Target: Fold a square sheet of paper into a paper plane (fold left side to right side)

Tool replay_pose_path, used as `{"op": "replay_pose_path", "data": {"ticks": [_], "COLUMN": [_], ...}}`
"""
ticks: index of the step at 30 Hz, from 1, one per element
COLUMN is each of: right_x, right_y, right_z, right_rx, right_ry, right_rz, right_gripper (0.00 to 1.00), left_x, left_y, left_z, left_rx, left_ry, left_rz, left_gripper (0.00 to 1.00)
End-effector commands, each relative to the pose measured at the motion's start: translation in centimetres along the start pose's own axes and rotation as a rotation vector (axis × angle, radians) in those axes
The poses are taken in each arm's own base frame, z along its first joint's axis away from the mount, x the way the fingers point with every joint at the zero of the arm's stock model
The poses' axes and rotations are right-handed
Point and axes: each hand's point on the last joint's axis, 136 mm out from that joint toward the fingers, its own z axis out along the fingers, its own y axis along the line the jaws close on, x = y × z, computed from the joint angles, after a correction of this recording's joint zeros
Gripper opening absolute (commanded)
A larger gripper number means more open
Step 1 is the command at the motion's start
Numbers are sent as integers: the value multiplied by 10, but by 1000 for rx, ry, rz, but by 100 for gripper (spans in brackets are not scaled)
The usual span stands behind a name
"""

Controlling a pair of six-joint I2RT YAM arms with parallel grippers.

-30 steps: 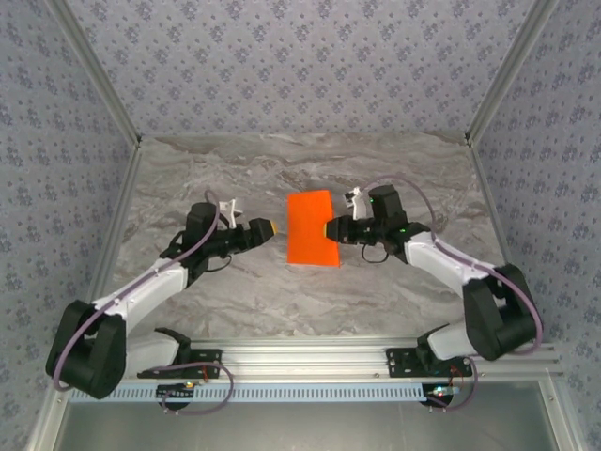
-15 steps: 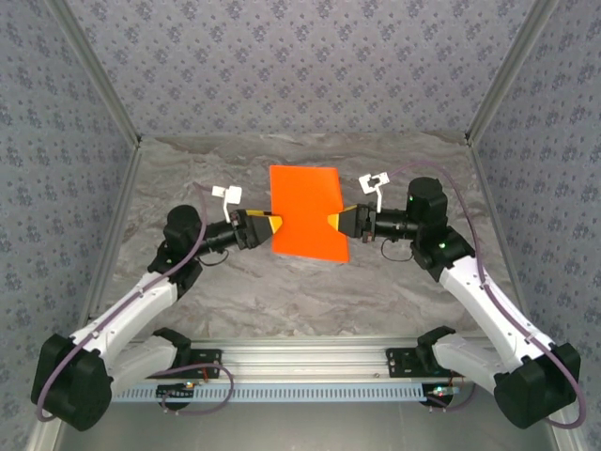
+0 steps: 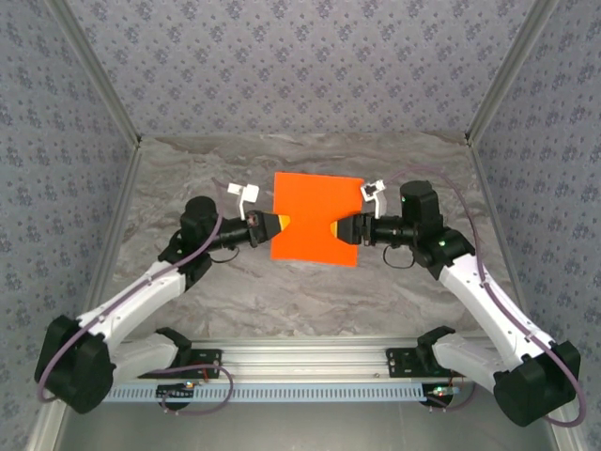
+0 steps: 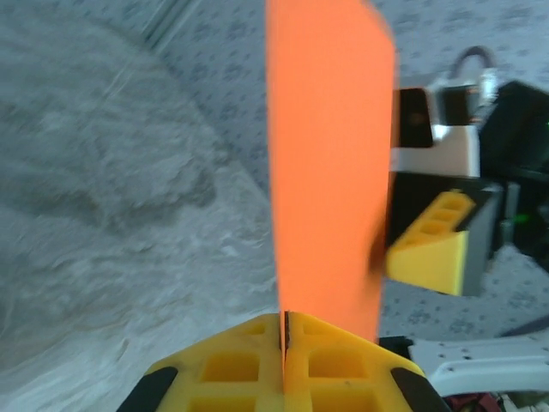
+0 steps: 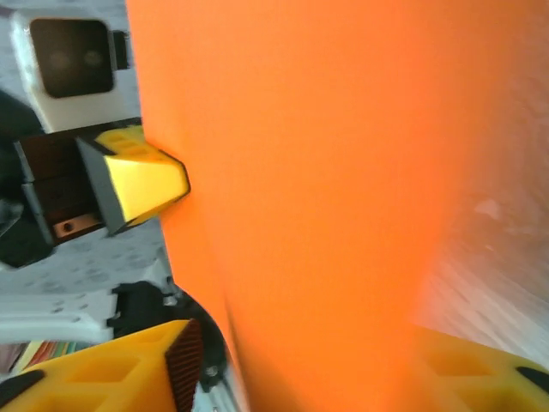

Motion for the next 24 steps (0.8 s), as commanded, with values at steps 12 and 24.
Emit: {"op": "replay_pose_path", "data": {"ticks": [12, 24], "right_x": [67, 90], "right_y": [-115, -151], "right_z": [21, 99], "right_rx": [367, 335], "right_ry": [149, 215], "right_rz": [149, 259], "right_gripper": [56, 15], "left_x": [98, 106], "left_y": [172, 184], "left_z": [24, 10], "left_rx": [-485, -595], "left_ry": [250, 290], "left_rz": [-273, -267], "left_gripper": [3, 6]}}
